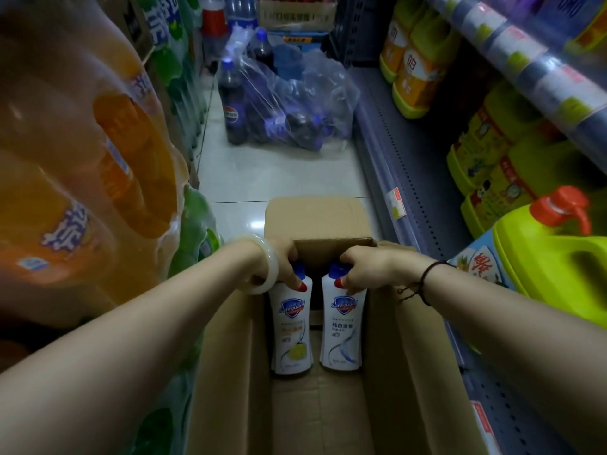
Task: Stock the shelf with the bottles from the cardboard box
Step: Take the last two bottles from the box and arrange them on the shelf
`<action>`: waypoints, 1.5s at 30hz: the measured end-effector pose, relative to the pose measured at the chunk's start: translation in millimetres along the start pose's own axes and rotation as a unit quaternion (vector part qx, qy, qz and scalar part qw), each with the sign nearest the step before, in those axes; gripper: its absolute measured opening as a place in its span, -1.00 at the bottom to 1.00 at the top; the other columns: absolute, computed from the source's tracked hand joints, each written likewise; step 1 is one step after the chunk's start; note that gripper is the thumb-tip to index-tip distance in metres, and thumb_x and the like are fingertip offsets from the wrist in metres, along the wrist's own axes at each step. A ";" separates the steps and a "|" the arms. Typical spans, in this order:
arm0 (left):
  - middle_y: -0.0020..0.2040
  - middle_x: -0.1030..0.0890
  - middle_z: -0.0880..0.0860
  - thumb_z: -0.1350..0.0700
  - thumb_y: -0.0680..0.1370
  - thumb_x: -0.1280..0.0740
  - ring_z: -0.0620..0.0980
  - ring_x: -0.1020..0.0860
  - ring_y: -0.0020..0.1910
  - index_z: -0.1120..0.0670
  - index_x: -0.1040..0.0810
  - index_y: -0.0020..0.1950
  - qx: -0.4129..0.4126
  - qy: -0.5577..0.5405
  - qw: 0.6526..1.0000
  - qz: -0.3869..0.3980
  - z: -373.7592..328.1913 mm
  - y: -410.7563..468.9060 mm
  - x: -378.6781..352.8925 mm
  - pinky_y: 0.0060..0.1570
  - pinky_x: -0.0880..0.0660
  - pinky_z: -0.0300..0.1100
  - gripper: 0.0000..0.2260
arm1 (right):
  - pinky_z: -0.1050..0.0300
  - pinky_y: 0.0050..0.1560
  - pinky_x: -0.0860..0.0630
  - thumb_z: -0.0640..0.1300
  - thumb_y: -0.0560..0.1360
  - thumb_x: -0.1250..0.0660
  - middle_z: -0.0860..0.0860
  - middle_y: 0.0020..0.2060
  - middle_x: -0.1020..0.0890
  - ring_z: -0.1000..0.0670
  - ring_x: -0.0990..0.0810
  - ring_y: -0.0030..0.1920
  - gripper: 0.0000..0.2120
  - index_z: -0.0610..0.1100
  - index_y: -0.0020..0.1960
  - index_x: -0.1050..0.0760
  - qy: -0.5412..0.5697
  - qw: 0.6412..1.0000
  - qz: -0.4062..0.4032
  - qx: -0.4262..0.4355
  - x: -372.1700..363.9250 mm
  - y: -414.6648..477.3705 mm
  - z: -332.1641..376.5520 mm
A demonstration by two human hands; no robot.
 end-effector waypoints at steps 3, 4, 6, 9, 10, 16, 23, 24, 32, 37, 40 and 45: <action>0.05 -0.59 0.08 -0.05 0.43 -0.41 0.05 -0.56 0.01 0.12 -0.51 0.21 -0.012 -0.014 0.999 -0.028 -1.1 -2.9 -3.0 0.00 -0.50 -0.11 -0.58 | 0.04 0.18 -0.55 -0.13 0.57 -0.21 -0.15 0.17 -0.56 -0.06 -0.60 0.14 -0.65 -0.23 0.32 -0.37 0.039 0.999 -0.007 -0.003 -4.4 -4.8 -3.6; 0.06 -0.59 0.08 -0.05 0.43 -0.41 0.05 -0.55 0.03 0.12 -0.50 0.23 -0.015 -0.026 0.999 -0.043 -1.4 -4.6 -3.6 0.04 -0.50 -0.09 -0.56 | 0.05 0.18 -0.55 -0.14 0.58 -0.19 -0.17 0.18 -0.55 -0.06 -0.60 0.14 -0.65 -0.24 0.33 -0.36 0.060 0.998 -0.008 -0.002 -5.4 -6.3 -4.0; 0.10 -0.58 0.07 -0.03 0.42 -0.42 0.02 -0.54 0.05 0.11 -0.50 0.25 -0.019 -0.057 0.996 -0.068 -1.3 -7.8 -5.1 0.08 -0.50 -0.10 -0.55 | 0.03 0.19 -0.54 -0.14 0.59 -0.17 -0.16 0.17 -0.56 -0.05 -0.61 0.12 -0.65 -0.23 0.34 -0.36 0.089 0.996 -0.004 0.002 -6.1 -9.2 -5.1; 0.13 -0.61 0.07 -0.01 0.39 -0.46 0.03 -0.56 0.08 0.10 -0.53 0.22 -0.018 -0.083 0.991 -0.100 -0.4 -11.1 -7.7 0.11 -0.52 -0.07 -0.56 | 0.00 0.19 -0.55 -0.16 0.58 -0.18 -0.14 0.16 -0.57 -0.02 -0.63 0.08 -0.66 -0.22 0.34 -0.36 0.109 0.994 -0.009 0.005 -7.2 -12.3 -9.6; 0.12 -0.61 0.07 0.00 0.37 -0.48 0.03 -0.57 0.07 0.10 -0.55 0.20 -0.015 -0.087 0.990 -0.111 -0.8 -12.1 -8.6 0.10 -0.53 -0.07 -0.57 | 0.02 0.17 -0.56 -0.16 0.58 -0.19 -0.14 0.16 -0.57 -0.01 -0.63 0.07 -0.65 -0.22 0.35 -0.35 0.113 0.993 -0.019 0.007 -8.0 -12.9 -11.4; 0.13 -0.60 0.08 0.08 0.33 -0.53 0.04 -0.55 0.10 0.13 -0.56 0.17 -0.013 -0.091 0.980 -0.177 -4.3 -16.5 -14.7 0.03 -0.48 -0.18 -0.55 | 0.31 -0.18 -0.48 -0.18 0.48 -0.36 -0.11 0.24 -0.52 0.05 -0.54 0.03 -0.50 -0.19 0.38 -0.31 0.090 0.991 -0.102 0.017 -12.2 -14.8 -13.8; 0.24 -0.53 0.10 0.11 0.37 -0.49 0.07 -0.50 0.21 0.11 -0.46 0.30 -0.008 -0.056 0.982 -0.178 -5.1 -13.8 -21.4 0.15 -0.45 -0.13 -0.48 | 0.07 0.05 -0.58 -0.21 0.47 -0.36 -0.14 0.08 -0.57 -0.07 -0.59 0.06 -0.66 -0.24 0.21 -0.40 0.086 0.987 -0.137 -0.013 -19.3 -12.3 -13.7; 0.25 -0.52 0.10 0.12 0.37 -0.49 0.07 -0.49 0.21 0.12 -0.45 0.30 -0.006 -0.058 0.983 -0.173 -5.0 -13.2 -21.4 0.15 -0.45 -0.13 -0.48 | 0.07 0.04 -0.59 -0.22 0.47 -0.36 -0.14 0.07 -0.57 -0.08 -0.60 0.05 -0.67 -0.24 0.20 -0.41 0.093 0.986 -0.140 -0.016 -19.8 -10.9 -14.2; 0.11 -0.58 0.07 0.08 0.38 -0.48 -0.05 -0.46 -0.07 0.12 -0.53 0.16 0.030 -0.092 0.985 -0.143 -2.4 -13.9 -16.9 -0.13 -0.36 -0.22 -0.61 | -0.07 0.13 -0.57 -0.26 0.38 -0.46 -0.13 0.19 -0.50 -0.16 -0.55 0.15 -0.47 -0.20 0.28 -0.35 0.087 0.989 -0.115 -0.028 -26.1 -5.5 -14.2; 0.12 -0.54 0.10 0.13 0.40 -0.46 0.03 -0.50 0.01 0.11 -0.47 0.16 0.042 -0.143 0.979 -0.137 0.7 -8.3 -26.9 -0.04 -0.45 -0.17 -0.63 | -0.08 0.09 -0.57 -0.20 0.50 -0.33 -0.18 0.11 -0.53 -0.14 -0.59 0.07 -0.54 -0.23 0.32 -0.24 0.137 0.976 -0.156 -0.064 -39.5 -0.5 -21.4; 0.09 -0.54 0.09 0.12 0.37 -0.49 0.02 -0.50 0.00 0.09 -0.46 0.13 0.052 -0.160 0.977 -0.132 2.1 -7.4 -28.2 -0.02 -0.47 -0.14 -0.62 | -0.05 0.06 -0.59 -0.14 0.52 -0.31 -0.17 0.07 -0.57 -0.12 -0.62 0.03 -0.63 -0.24 0.25 -0.31 0.150 0.973 -0.163 -0.071 -42.7 1.0 -24.3; 0.16 -0.55 0.11 0.09 0.33 -0.52 0.09 -0.52 0.15 0.12 -0.47 0.23 0.078 -0.141 0.980 -0.118 1.6 -6.8 -28.7 0.12 -0.50 -0.07 -0.49 | -0.06 0.09 -0.58 -0.17 0.46 -0.38 -0.15 0.09 -0.56 -0.13 -0.60 0.07 -0.59 -0.21 0.24 -0.33 0.138 0.978 -0.142 -0.064 -41.7 -1.5 -22.6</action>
Point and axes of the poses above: each hand's wrist, its own y-axis towards the middle knuckle, its own x-axis out of the back of the hand, z = x × y, the point moved 4 cm from there along y, towards the middle knuckle
